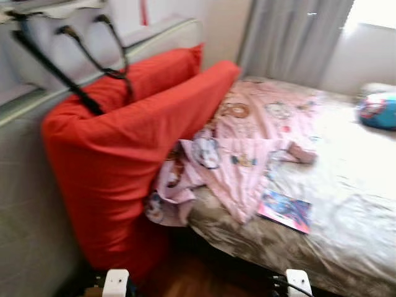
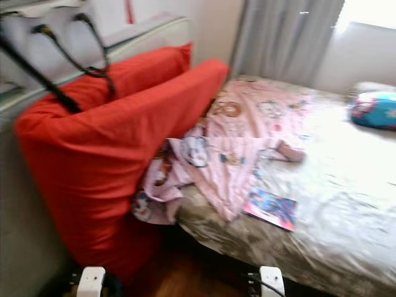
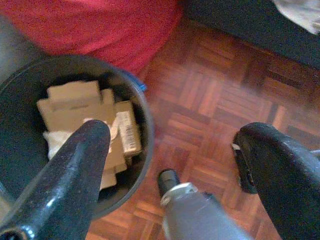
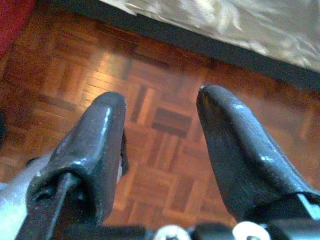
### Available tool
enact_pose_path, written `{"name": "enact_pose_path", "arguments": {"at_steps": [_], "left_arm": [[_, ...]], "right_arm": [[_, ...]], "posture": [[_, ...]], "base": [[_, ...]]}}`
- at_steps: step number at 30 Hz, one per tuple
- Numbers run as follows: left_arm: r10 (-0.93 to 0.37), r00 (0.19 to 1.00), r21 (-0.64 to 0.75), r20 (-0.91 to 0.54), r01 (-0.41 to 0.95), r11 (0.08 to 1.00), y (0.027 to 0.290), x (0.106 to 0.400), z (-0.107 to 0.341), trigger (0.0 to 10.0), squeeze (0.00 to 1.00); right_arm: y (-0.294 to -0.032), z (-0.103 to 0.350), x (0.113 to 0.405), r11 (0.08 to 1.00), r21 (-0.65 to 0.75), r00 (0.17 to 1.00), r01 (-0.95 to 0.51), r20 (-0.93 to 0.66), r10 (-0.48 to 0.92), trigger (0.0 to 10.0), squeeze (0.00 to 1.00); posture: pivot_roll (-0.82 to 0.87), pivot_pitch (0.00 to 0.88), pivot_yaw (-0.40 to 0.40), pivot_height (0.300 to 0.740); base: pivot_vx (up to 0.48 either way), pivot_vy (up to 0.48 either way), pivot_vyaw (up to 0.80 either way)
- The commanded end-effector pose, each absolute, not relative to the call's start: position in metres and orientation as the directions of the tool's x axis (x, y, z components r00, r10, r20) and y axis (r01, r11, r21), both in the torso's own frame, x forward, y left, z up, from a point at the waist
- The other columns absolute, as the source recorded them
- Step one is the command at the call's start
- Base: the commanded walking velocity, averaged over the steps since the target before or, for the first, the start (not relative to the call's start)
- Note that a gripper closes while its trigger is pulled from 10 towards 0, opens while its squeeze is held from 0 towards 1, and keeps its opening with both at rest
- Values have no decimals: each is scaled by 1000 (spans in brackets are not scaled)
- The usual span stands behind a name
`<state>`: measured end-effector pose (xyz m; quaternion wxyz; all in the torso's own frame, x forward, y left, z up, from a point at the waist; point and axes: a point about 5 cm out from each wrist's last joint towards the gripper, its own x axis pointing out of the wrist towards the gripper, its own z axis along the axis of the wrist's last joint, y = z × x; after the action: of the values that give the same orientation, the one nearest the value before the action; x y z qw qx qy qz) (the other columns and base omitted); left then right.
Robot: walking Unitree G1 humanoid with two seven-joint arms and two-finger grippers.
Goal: Clean up the room
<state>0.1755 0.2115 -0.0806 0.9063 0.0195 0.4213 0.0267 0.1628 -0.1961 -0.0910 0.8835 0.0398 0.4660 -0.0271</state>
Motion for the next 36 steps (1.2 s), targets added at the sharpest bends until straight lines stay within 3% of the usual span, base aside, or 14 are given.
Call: {"name": "enact_pose_path", "arguments": {"at_steps": [1, 17, 24, 36], "left_arm": [[56, 633, 56, -772, -20, 998, 208, 174, -82, 10000, 0], [53, 636, 63, -770, -7, 998, 209, 175, -81, 10000, 0], [55, 636, 62, -769, -12, 998, 209, 176, -81, 10000, 0], [55, 637, 60, -769, -14, 998, 209, 176, -81, 10000, 0]], "right_arm": [[-199, -90, 163, 995, 34, 569, 89, -822, -23, 10000, 0], [-198, -91, 163, 995, 35, 566, 96, -824, -26, 10000, 0], [-198, -90, 164, 994, 36, 564, 100, -825, -27, 10000, 0], [-200, -90, 164, 994, 26, 568, 110, -822, -41, 10000, 0]], "posture": [[-95, 0, -38, 740], [-93, 0, -35, 740], [-94, 0, -36, 740], [-96, 0, -37, 740]], "base": [[0, -322, 0], [0, -332, 0], [0, -347, -746], [0, -349, -55]]}}
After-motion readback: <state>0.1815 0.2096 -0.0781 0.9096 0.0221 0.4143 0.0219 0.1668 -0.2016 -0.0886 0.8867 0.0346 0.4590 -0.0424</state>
